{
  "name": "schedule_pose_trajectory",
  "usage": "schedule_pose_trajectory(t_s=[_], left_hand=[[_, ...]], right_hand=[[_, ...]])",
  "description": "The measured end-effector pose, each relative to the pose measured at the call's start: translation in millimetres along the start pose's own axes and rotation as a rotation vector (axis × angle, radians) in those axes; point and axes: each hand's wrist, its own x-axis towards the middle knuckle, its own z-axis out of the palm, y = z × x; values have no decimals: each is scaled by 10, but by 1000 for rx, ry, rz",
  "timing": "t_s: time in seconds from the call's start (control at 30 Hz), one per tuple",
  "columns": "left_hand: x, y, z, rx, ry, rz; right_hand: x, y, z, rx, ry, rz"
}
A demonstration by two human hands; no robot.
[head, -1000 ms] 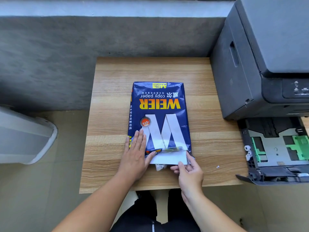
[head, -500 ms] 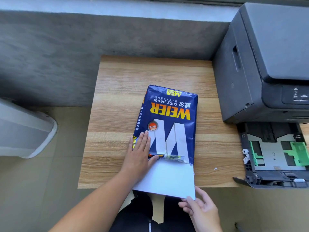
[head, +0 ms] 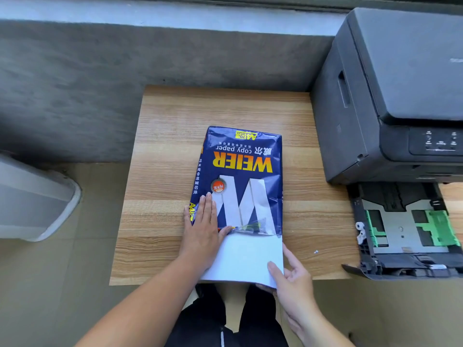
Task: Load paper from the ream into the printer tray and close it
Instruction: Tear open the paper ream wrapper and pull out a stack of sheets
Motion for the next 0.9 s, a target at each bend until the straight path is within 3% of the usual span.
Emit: schedule_pose_trajectory(t_s=[0.2, 0.4, 0.8, 0.9], left_hand=[[63, 37, -92, -11, 29, -7], [196, -48, -152, 52, 91, 241], [316, -15, -140, -11, 66, 135], [314, -32, -114, -4, 84, 135]], right_hand=[[99, -179, -84, 13, -50, 24], [394, -395, -99, -81, -144, 16], [-201, -198, -521, 45, -290, 178], [-130, -183, -497, -54, -266, 239]])
